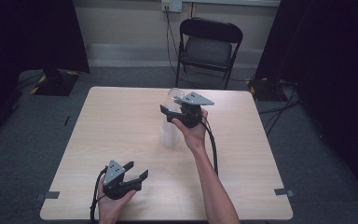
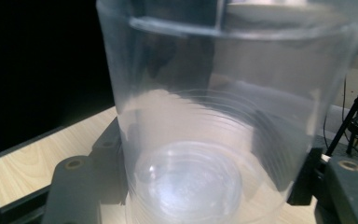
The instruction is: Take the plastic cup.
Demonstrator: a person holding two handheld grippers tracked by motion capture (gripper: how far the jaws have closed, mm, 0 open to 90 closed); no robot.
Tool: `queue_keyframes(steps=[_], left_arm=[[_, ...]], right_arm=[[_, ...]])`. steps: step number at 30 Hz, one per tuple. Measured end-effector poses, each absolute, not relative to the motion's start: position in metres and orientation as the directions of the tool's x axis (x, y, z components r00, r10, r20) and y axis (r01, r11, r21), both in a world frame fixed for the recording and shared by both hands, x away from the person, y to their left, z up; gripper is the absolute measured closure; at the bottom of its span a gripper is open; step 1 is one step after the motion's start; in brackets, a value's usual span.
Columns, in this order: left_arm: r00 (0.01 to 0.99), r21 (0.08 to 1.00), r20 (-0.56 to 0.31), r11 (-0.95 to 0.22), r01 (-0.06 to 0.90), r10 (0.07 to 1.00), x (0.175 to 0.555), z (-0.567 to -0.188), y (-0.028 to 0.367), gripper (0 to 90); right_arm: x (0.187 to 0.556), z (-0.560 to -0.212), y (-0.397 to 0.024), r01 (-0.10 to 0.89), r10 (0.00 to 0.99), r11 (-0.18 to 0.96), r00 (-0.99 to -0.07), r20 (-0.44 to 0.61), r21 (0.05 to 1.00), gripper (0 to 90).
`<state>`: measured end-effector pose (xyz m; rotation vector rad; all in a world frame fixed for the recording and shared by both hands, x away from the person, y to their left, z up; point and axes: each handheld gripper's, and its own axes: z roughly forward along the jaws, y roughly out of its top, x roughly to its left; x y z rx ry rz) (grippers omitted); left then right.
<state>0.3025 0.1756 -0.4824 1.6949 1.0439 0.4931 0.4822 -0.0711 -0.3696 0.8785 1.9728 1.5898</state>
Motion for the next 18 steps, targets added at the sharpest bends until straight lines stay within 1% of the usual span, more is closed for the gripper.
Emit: queue_keyframes(steps=[6,12,16,18], left_arm=[[0.548,0.912,-0.165,-0.085,0.402,0.820,0.303,-0.482,0.175,31.0],[0.565,0.918,-0.173,-0.076,0.388,0.807,0.304,-0.479,0.172,27.8],[0.569,0.919,-0.155,-0.093,0.383,0.808,0.306,-0.477,0.169,27.9],[0.570,0.921,-0.143,-0.102,0.375,0.809,0.307,-0.476,0.167,27.9]], right_arm=[[0.478,-0.356,-0.074,0.173,0.713,0.090,-0.699,0.058,0.981,33.7],[0.472,-0.348,-0.080,0.166,0.703,0.052,-0.706,0.082,0.985,34.4],[0.468,-0.342,-0.084,0.167,0.705,0.036,-0.703,0.093,0.985,34.7],[0.465,-0.339,-0.088,0.177,0.696,0.006,-0.708,0.123,0.984,34.7]])
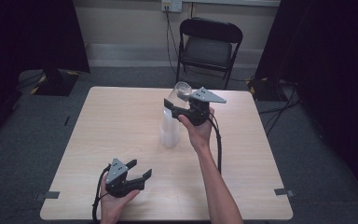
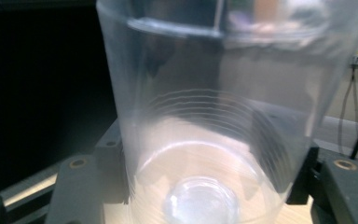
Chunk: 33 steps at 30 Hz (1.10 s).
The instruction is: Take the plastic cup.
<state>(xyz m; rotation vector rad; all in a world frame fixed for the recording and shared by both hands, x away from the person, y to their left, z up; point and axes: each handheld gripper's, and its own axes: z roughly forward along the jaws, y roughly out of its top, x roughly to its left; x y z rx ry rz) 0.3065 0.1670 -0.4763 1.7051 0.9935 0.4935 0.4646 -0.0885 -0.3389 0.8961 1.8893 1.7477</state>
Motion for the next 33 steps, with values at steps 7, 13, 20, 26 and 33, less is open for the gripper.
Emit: queue_keyframes(steps=[7,13,20,26,33], left_arm=[[0.592,0.946,-0.121,-0.089,0.312,0.797,0.309,-0.475,0.166,37.4],[0.600,0.953,-0.109,-0.089,0.291,0.792,0.311,-0.474,0.167,41.1],[0.606,0.951,-0.127,-0.076,0.298,0.785,0.314,-0.470,0.166,42.5],[0.628,0.941,-0.158,-0.075,0.329,0.762,0.315,-0.469,0.159,38.8],[0.644,0.953,-0.145,-0.069,0.296,0.751,0.316,-0.466,0.156,36.5]], right_arm=[[0.455,-0.334,-0.101,0.186,0.697,-0.021,-0.702,0.148,0.982,35.2],[0.443,-0.335,-0.114,0.210,0.699,-0.047,-0.691,0.182,0.977,35.3],[0.431,-0.343,-0.130,0.258,0.696,-0.066,-0.681,0.229,0.964,35.3],[0.416,-0.363,-0.136,0.339,0.643,-0.137,-0.684,0.343,0.931,35.4],[0.406,-0.380,-0.134,0.416,0.596,-0.147,-0.687,0.416,0.897,36.4]])
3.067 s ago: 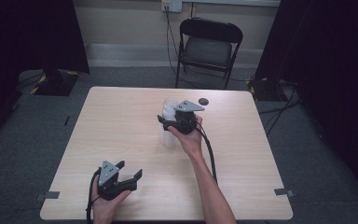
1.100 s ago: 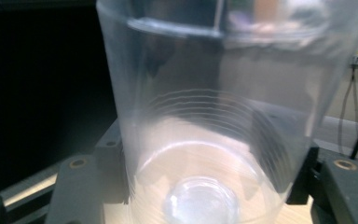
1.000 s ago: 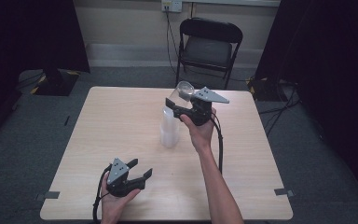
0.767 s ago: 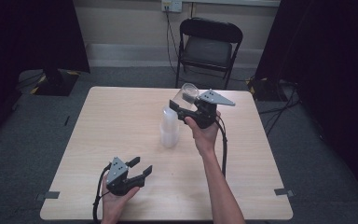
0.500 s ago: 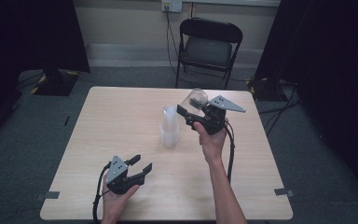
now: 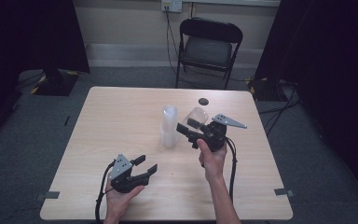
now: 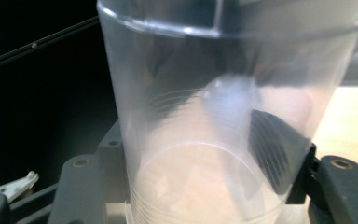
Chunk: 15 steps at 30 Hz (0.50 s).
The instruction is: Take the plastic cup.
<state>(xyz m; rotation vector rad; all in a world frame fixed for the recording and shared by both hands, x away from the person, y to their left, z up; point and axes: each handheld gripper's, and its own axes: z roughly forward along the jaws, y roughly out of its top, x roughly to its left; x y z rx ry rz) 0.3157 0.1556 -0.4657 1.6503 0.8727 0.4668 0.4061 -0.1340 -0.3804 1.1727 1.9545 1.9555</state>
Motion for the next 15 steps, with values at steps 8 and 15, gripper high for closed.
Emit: queue_keyframes(steps=[8,15], left_arm=[[0.668,0.963,-0.123,-0.074,0.259,0.734,0.317,-0.462,0.149,37.4],[0.708,0.974,-0.130,-0.045,0.223,0.694,0.320,-0.461,0.147,44.7]], right_arm=[[0.394,-0.407,-0.125,0.512,0.537,-0.163,-0.672,0.511,0.844,37.2],[0.383,-0.421,-0.121,0.564,0.498,-0.159,-0.664,0.559,0.811,37.3]])
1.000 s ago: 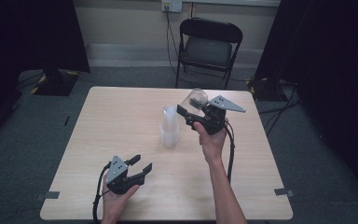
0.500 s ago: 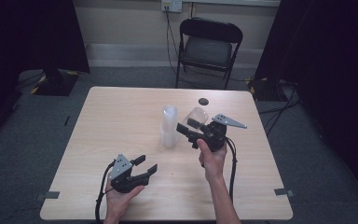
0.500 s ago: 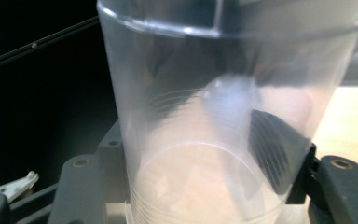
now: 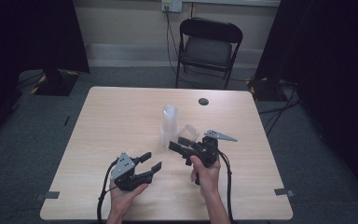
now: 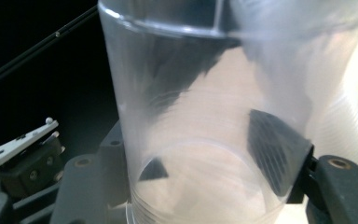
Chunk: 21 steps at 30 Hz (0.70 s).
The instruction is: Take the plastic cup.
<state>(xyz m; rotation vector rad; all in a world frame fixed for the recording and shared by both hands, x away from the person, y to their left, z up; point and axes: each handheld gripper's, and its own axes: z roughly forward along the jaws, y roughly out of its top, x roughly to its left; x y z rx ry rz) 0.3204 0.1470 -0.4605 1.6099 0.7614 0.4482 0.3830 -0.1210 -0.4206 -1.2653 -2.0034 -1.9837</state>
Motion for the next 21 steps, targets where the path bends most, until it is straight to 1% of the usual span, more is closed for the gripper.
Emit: queue_keyframes(steps=[3,5,9,12,15,21], left_arm=[[0.727,0.975,-0.149,-0.024,0.222,0.670,0.323,-0.462,0.146,45.9],[0.727,0.979,-0.118,-0.044,0.200,0.676,0.324,-0.463,0.144,47.3],[0.738,0.985,-0.098,-0.043,0.169,0.667,0.324,-0.465,0.142,53.0],[0.735,0.985,-0.106,-0.029,0.168,0.669,0.324,-0.465,0.140,56.4],[0.736,0.986,-0.093,-0.039,0.160,0.671,0.324,-0.467,0.138,59.5],[0.739,0.988,-0.082,-0.041,0.147,0.669,0.323,-0.470,0.130,61.7]], right_arm=[[0.379,-0.427,-0.119,0.583,0.497,-0.161,-0.649,0.576,0.796,37.2],[0.376,-0.432,-0.118,0.596,0.490,-0.159,-0.645,0.587,0.787,37.2],[0.372,-0.439,-0.116,0.626,0.465,-0.172,-0.629,0.623,0.761,37.3],[0.369,-0.443,-0.114,0.645,0.452,-0.167,-0.622,0.639,0.746,37.3],[0.369,-0.445,-0.113,0.664,0.425,-0.175,-0.615,0.664,0.727,37.3],[0.365,-0.448,-0.108,0.700,0.389,-0.166,-0.601,0.698,0.695,37.3]])
